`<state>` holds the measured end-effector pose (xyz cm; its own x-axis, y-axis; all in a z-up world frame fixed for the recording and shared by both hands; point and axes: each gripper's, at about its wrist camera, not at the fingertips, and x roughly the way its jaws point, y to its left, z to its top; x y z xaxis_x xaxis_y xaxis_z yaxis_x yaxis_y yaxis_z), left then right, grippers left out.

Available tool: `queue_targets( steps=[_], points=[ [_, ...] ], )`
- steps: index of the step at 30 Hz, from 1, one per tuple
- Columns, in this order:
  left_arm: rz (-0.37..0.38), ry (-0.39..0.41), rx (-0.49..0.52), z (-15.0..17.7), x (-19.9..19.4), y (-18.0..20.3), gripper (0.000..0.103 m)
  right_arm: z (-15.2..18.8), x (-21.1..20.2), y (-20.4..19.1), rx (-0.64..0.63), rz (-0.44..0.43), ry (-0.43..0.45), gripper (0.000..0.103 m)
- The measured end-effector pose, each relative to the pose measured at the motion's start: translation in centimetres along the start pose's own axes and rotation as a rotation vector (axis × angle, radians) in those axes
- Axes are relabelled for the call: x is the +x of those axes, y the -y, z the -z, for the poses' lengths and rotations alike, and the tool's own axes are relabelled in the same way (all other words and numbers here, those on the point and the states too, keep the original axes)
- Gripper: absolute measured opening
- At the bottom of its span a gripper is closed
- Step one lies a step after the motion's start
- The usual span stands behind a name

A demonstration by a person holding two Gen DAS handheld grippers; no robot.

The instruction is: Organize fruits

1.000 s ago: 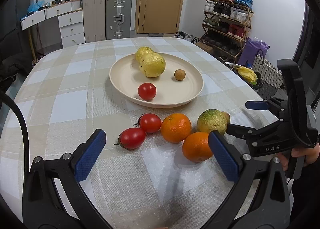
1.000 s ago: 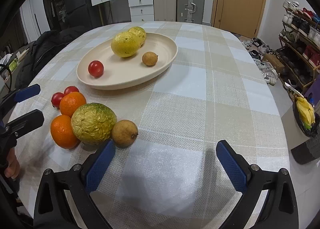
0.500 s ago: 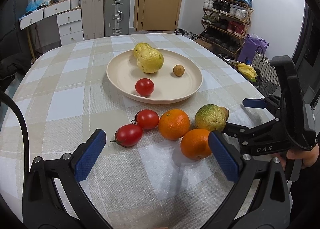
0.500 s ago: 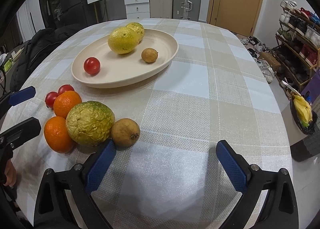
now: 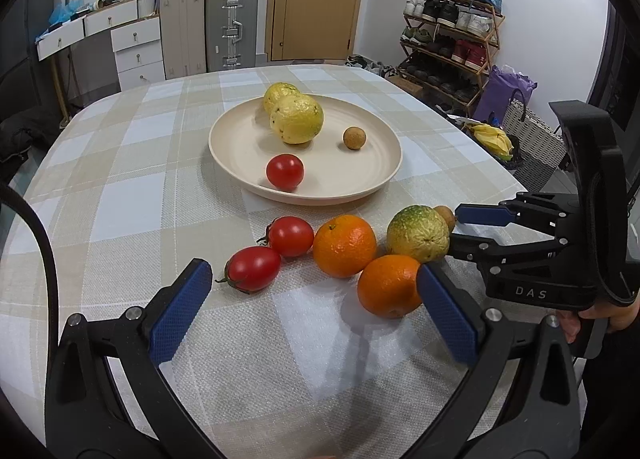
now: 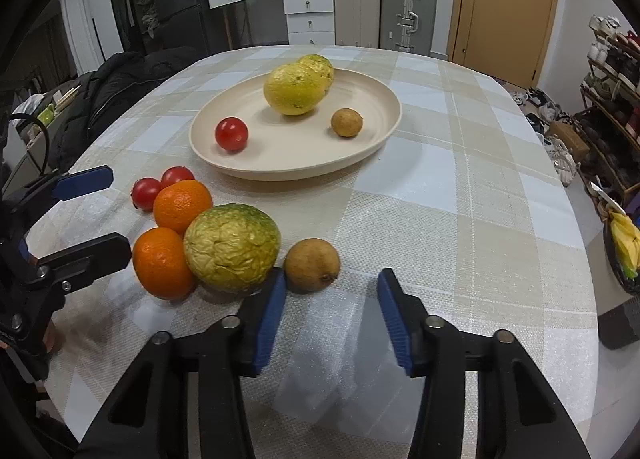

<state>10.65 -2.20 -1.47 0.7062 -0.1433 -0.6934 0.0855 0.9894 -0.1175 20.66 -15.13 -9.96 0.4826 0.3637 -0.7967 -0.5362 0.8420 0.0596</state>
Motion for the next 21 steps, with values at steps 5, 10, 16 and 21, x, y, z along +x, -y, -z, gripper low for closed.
queue_targets(
  steps=[5,10,16,21],
  points=[
    [0.003,-0.005,0.009,0.1,0.1,0.3,0.102,0.1,0.0,-0.1,-0.003,-0.013,0.010,0.042],
    [0.005,-0.013,0.020,0.3,0.3,0.8,0.102,0.1,0.0,0.2,0.020,-0.028,0.021,0.039],
    [0.010,-0.030,0.028,0.5,0.7,1.1,0.102,0.0,0.1,0.1,0.017,-0.035,0.025,0.029],
    [0.017,-0.042,0.027,0.6,1.0,1.2,0.102,-0.1,-0.3,0.4,0.029,-0.029,0.042,0.029]
  ],
)
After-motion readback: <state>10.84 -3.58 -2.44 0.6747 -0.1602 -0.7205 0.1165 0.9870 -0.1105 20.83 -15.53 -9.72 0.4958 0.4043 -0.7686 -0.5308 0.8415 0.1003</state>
